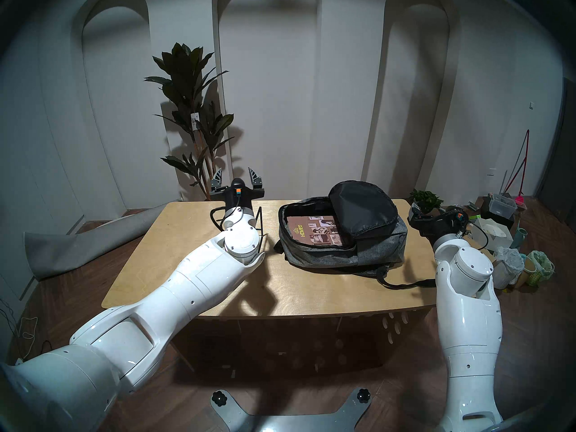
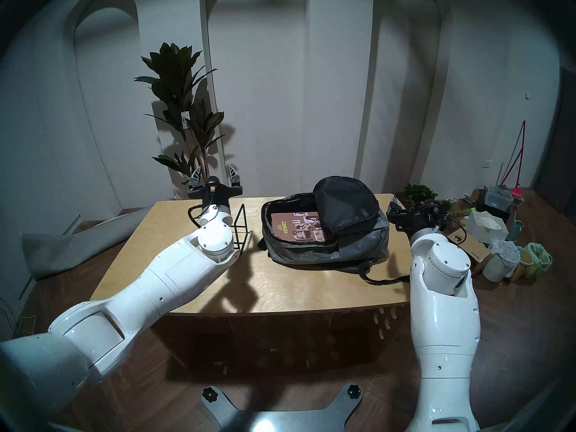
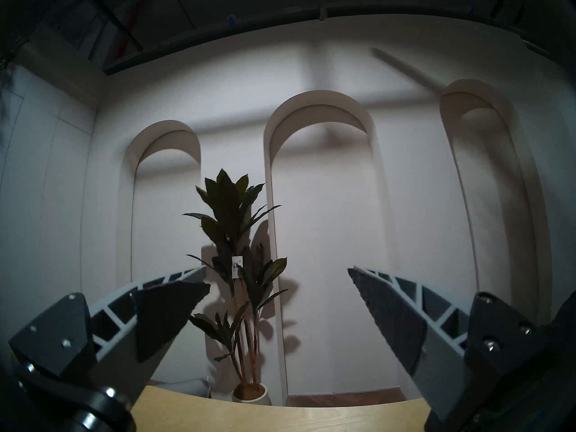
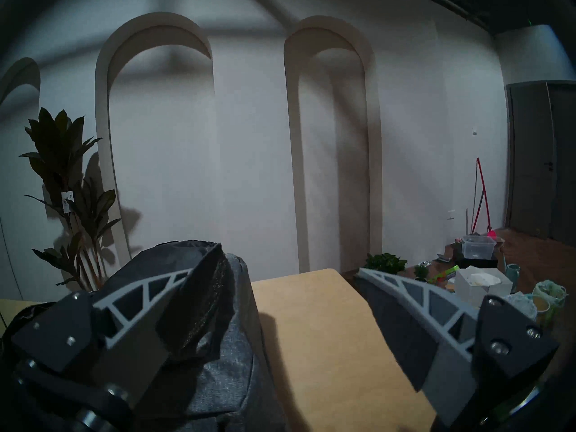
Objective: Put the book into the bag and close the bag
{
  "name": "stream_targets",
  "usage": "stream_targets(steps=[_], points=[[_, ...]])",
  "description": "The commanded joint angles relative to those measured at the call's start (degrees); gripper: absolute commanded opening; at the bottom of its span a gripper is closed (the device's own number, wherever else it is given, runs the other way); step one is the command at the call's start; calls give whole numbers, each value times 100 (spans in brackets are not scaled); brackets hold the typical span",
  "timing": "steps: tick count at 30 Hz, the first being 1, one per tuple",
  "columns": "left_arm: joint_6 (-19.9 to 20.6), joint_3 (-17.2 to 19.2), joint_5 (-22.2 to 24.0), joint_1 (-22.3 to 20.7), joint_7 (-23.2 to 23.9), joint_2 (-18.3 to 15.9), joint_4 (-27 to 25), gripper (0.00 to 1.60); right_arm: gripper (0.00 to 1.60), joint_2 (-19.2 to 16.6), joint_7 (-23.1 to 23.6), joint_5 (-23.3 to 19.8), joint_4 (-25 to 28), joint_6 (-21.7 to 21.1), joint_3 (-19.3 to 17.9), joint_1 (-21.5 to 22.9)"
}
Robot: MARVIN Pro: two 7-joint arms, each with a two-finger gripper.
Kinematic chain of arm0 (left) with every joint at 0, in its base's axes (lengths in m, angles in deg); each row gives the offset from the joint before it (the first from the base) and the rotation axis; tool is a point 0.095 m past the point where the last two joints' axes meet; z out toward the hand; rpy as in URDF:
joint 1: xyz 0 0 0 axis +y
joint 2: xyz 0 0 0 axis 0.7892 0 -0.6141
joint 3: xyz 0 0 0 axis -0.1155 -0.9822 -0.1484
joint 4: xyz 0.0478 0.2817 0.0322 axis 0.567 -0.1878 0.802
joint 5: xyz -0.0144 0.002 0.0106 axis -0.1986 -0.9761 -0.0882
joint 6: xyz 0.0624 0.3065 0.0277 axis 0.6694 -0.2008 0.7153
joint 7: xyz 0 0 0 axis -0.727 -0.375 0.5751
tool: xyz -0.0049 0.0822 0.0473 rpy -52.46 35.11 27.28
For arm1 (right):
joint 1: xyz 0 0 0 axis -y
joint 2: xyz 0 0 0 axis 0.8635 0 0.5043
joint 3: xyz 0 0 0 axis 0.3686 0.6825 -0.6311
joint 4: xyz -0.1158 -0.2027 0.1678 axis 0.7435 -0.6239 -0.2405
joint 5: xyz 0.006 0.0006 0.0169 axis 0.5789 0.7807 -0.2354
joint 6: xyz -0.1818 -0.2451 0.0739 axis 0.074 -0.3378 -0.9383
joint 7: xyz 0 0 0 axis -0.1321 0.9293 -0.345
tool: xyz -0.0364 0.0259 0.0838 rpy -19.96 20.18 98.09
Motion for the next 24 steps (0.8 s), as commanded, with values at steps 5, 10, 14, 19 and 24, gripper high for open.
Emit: stream_targets(steps=[5,10,14,19,24], points=[[-26,302,330,284,88,-654,-816,160,160,-5,-68,-229,-21,-849,69,740],[31,372,552,492,188,-877,-1229,160,160,24,-167,-374,-165,-1393,28,954],[104,398,737,640,291,-1042,-1577,160,160,16,-264,-505,-263,-1836,-86,1125],[248,405,946,762,427,-1190,-1939,160,160,10,-331,-683,-363,-2386,-267,1290],[461,403,1155,875,542,-1331,-2326,160,160,5,-348,-885,-414,-2889,-464,1455]])
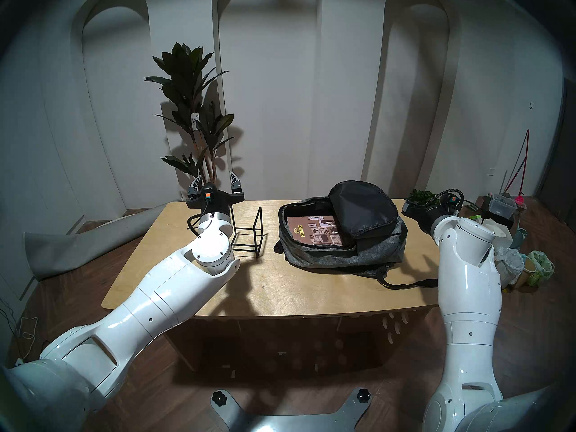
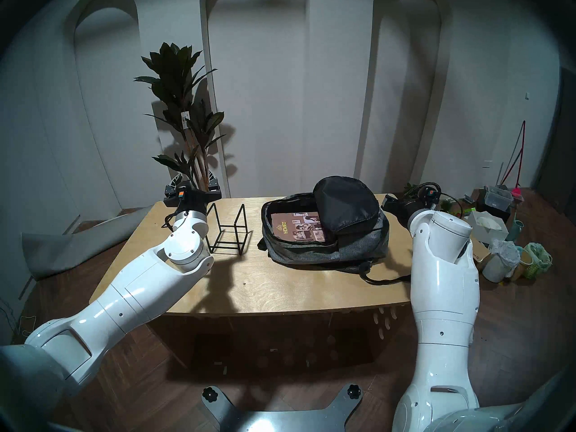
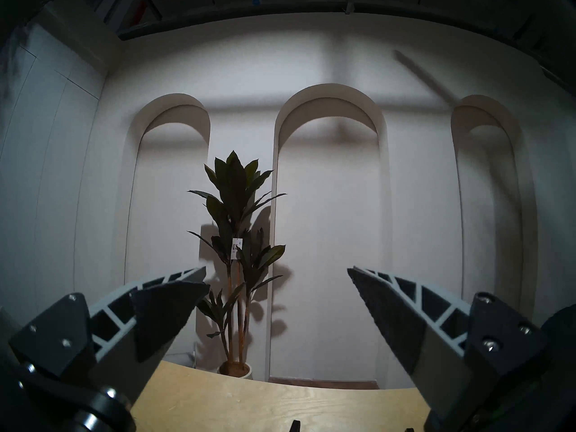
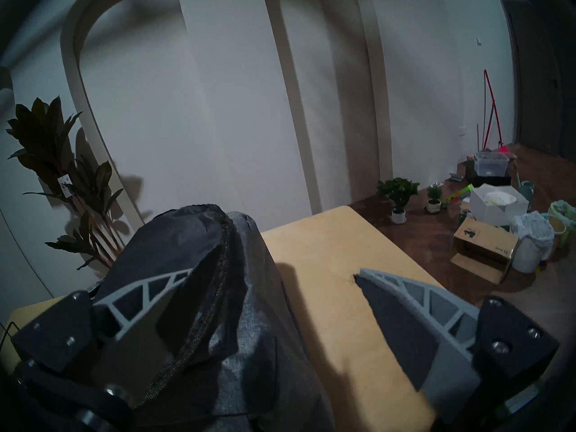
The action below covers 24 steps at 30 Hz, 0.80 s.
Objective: Put the book into the bag and close the bag
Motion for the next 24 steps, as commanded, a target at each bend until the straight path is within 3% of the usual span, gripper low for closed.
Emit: stream_targets(steps=[1,6,14,24], points=[[281,58,248,97,193,-316,-722,160,160,-4,21,-363,28,-697,-311,492],[599,36,499,204,309,-429,-1082,160,160,29,53,-657,-2,-1129,-536,698],[1269,77,1016,380,424,-680,-1706,160,160,38,138,-1149,-124,-1129,-733,958],[2180,231,1775,598,383,-1057,-2443,160,160,92,258,-1789,-399,-1129,-653,1051]])
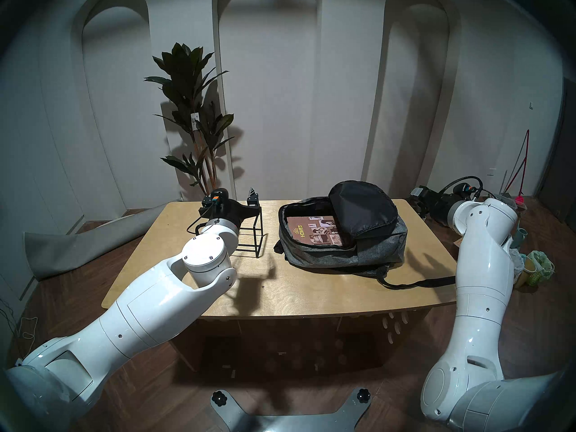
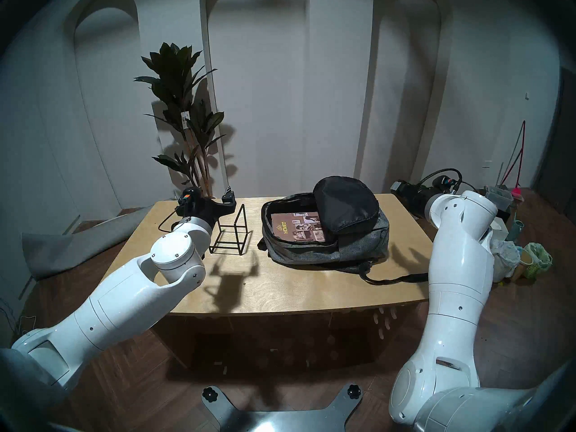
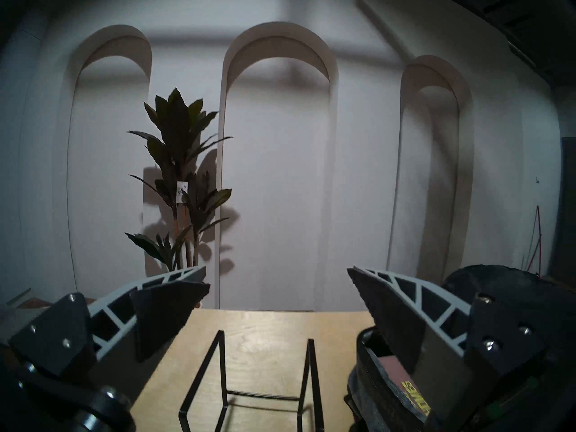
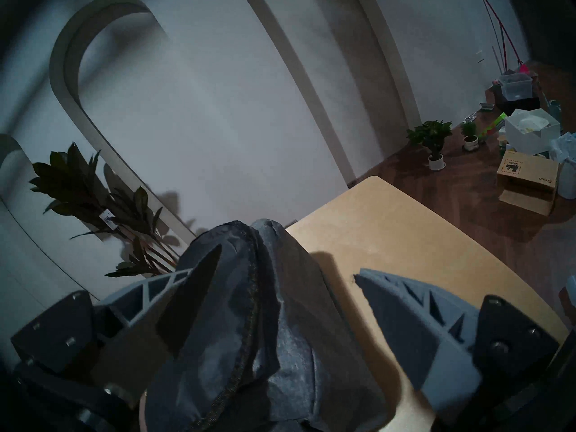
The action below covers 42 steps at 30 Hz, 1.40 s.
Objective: Put the book into the bag and close the bag
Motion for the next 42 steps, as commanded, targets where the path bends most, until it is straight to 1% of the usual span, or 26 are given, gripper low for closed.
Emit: stream_targets(steps=[1,2,5,6,7,12,13,15,18,23,25,29,33,37,42], points=[[496,183,360,27,-67,-320,-526,160,160,38,157,-501,44,14,106,189],[496,183,360,27,-67,-320,-526,160,160,38,157,-501,44,14,106,189],[740,242,551,78,-128,-396,-665,160,160,50,107,-728,96,14,225,154],[740,242,551,78,-128,-396,-665,160,160,50,107,-728,96,14,225,154],[851,277,644,100,-174,-429,-735,160,160,26,30,-855,100,14,295,139],[993,325,783,130,-268,-474,-836,160,160,-60,-205,-1082,71,14,388,118],[1054,341,854,144,-312,-498,-880,160,160,-137,-364,-1264,53,14,417,106],[1068,344,875,154,-325,-504,-889,160,160,-170,-408,-1327,37,14,418,105],[1125,343,952,163,-365,-514,-898,160,160,-273,-701,-1576,-21,14,504,104],[1164,334,1029,164,-392,-522,-889,160,160,-404,-1008,-1982,0,14,647,73],[1191,329,1068,158,-415,-526,-879,160,160,-451,-1231,-2193,3,14,719,80],[1192,324,1103,158,-450,-536,-860,160,160,-575,-1559,-2570,-230,14,874,173],[1212,312,1140,138,-467,-544,-815,160,160,-677,-1901,-2875,-347,14,1055,225],[1210,296,1159,99,-468,-513,-733,160,160,-776,-2073,-3113,-492,14,1115,312],[1218,267,1163,51,-460,-456,-635,160,160,-815,-2223,-3290,-680,14,1234,429]])
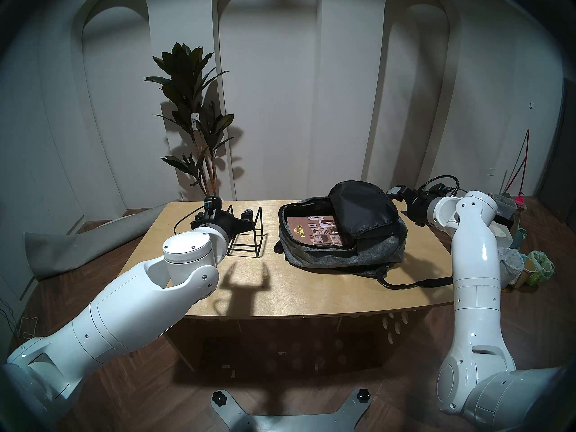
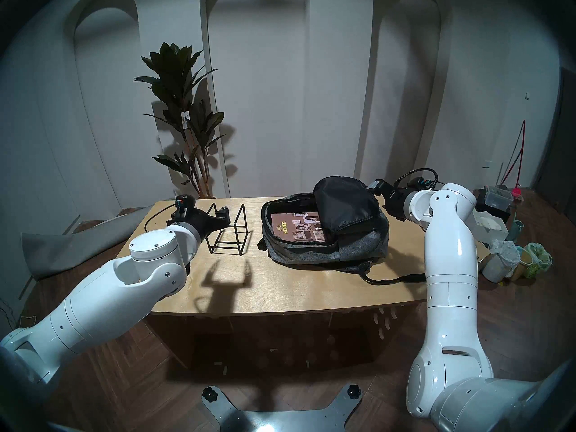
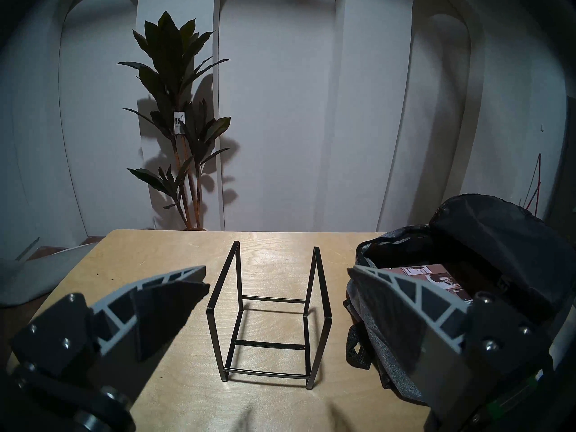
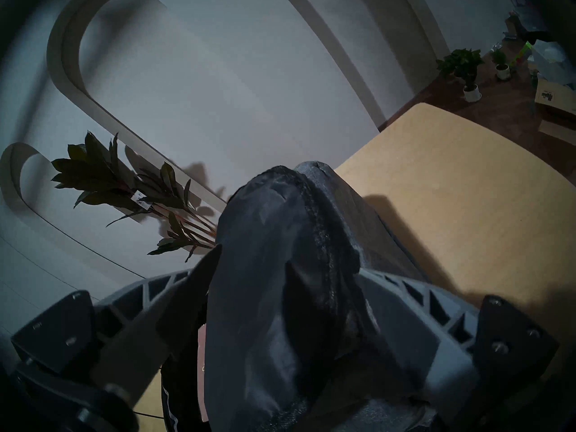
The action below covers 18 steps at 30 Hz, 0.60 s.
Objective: Put the book into the bag and close the bag
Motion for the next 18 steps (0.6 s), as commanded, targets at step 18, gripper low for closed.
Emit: stream_targets(steps=[18], points=[[-136,111,-68,-81,-18,91,149,160,160,-197,-261,-548,-175,14,447,457]])
